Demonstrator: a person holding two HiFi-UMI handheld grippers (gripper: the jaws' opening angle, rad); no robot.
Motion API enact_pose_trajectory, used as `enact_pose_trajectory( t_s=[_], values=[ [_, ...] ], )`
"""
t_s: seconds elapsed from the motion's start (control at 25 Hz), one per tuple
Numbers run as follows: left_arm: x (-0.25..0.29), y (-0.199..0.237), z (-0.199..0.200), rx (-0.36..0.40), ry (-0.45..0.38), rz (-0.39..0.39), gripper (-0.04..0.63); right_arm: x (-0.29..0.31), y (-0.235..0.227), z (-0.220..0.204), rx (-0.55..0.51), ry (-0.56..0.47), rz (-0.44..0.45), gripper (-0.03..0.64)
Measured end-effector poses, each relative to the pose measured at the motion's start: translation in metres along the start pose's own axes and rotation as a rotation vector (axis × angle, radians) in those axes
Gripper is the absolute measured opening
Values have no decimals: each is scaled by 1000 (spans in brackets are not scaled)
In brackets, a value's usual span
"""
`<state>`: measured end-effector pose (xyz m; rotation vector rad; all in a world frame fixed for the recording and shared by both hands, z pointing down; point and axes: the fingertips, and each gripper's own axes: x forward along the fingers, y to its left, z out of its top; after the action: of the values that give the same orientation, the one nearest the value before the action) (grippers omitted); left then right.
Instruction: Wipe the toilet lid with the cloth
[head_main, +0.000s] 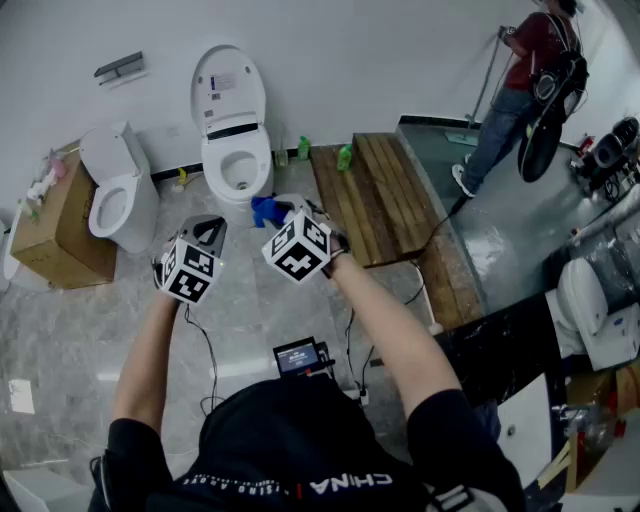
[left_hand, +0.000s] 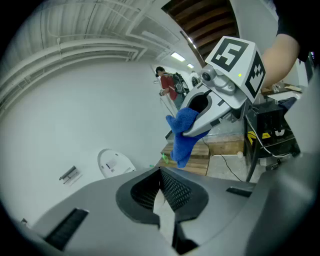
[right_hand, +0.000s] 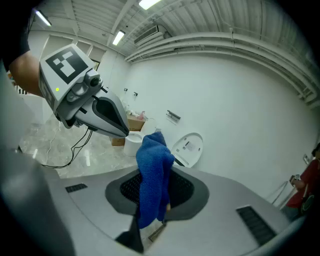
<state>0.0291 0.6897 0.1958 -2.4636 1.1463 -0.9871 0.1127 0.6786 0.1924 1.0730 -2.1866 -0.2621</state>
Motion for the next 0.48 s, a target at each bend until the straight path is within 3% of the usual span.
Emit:
enact_pose_trajectory(
  t_s=[0.48],
  values=[
    [6, -3, -1, -6, -8, 9, 11, 2, -2, -8, 21, 3, 5, 89]
  ],
)
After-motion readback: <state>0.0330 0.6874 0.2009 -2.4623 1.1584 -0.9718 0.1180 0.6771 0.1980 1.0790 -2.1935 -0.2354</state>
